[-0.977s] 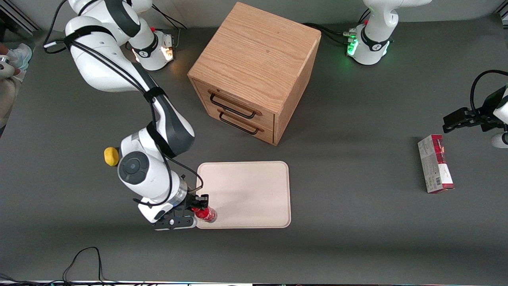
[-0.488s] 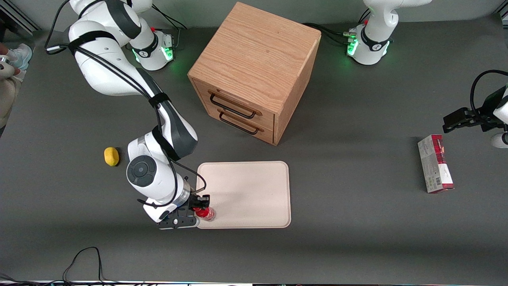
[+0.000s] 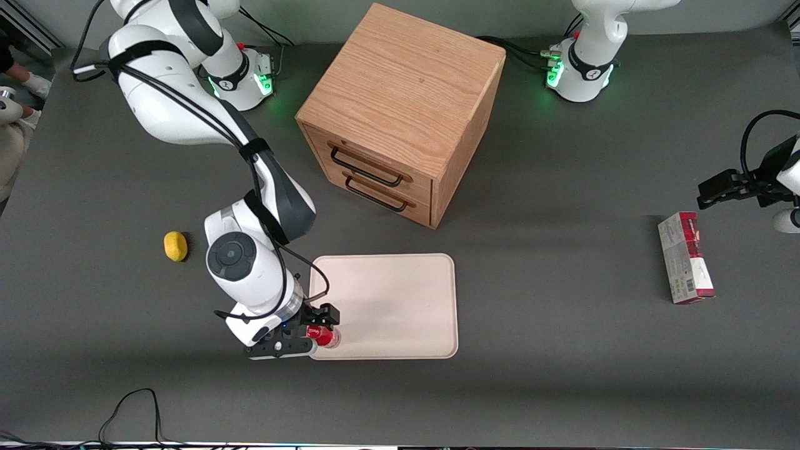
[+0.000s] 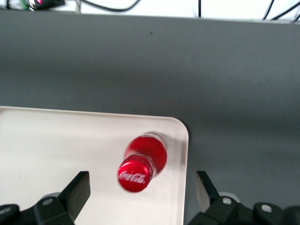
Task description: Place coke bottle on tray
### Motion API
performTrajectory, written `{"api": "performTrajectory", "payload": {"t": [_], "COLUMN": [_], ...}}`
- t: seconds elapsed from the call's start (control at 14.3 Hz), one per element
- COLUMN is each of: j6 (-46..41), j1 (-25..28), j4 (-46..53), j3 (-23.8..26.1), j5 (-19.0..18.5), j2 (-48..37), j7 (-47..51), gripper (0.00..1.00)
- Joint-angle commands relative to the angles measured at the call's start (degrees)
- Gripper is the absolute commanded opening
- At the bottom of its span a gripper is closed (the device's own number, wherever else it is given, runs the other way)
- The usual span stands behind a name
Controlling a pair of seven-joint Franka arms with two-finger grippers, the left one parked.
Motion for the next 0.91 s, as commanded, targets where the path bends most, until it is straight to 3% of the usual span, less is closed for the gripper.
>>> {"api": "performTrajectory", "payload": {"t": [0.0,0.14,0.56,0.84], "j6": [-2.31,-5.82,-15.85,-19.36], "j1": [1.08,0.99,-0.93,-5.41], "j4": [-9.74,-15.19,-29.43,-39.63], "j3": [-2.72,-4.73,-11.95,-12.83], "j5": [-1.04,0.45,11.96,14.61], "j2": [-9.85,-16.61,-35.77,-48.08], "j7": [1.80,1.45,-2.68,-8.91], "gripper": [1.00,1.00,1.00,1.00]}}
